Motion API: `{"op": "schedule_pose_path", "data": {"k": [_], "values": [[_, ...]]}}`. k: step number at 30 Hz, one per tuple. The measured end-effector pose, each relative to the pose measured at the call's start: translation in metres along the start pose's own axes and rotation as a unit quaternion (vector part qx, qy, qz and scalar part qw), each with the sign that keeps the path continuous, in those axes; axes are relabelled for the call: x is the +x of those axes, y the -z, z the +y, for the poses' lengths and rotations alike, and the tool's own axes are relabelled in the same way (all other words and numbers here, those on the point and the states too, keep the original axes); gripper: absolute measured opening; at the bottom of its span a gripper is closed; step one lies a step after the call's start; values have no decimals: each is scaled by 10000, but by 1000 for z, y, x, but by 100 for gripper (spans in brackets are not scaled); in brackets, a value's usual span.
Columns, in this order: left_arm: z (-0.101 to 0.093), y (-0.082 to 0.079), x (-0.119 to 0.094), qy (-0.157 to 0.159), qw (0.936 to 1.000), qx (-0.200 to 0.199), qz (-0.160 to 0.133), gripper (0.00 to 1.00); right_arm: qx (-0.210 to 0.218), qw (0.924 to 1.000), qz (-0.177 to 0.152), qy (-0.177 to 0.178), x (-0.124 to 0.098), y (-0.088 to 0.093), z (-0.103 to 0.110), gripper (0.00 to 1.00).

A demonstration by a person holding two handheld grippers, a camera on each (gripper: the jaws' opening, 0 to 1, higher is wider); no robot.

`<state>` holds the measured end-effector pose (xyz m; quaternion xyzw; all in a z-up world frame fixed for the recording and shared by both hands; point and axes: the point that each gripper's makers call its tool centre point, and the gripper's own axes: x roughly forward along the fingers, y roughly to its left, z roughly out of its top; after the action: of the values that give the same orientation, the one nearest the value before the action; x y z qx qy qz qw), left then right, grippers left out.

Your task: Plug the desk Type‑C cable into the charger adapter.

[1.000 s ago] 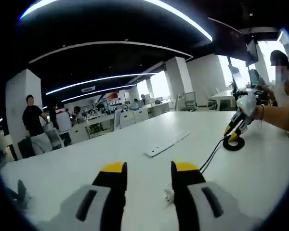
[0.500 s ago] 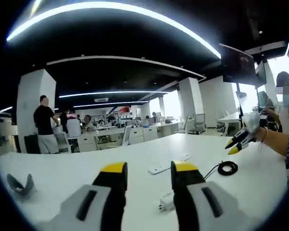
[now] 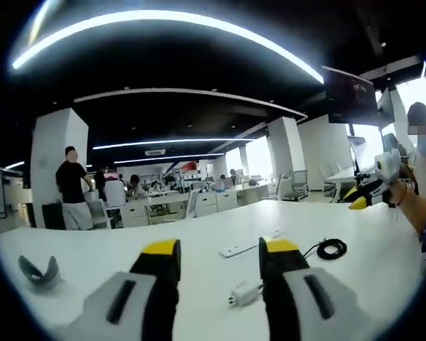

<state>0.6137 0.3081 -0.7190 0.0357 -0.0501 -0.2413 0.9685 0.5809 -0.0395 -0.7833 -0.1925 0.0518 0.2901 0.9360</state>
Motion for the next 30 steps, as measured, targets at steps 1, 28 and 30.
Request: {"op": "schedule_pose_path", "data": {"k": [1, 28, 30], "values": [[-2, -2, -3, 10, 10000, 3, -70, 46, -32, 10000, -54, 21, -3, -2, 2, 22], [-9, 58, -64, -465, 9980, -356, -258, 61, -211, 9867, -1149, 1127, -70, 0, 28, 24], [-4, 63, -67, -602, 9975, -298, -234, 63, -126, 9861, -1210, 1132, -70, 4, 29, 25]]}}
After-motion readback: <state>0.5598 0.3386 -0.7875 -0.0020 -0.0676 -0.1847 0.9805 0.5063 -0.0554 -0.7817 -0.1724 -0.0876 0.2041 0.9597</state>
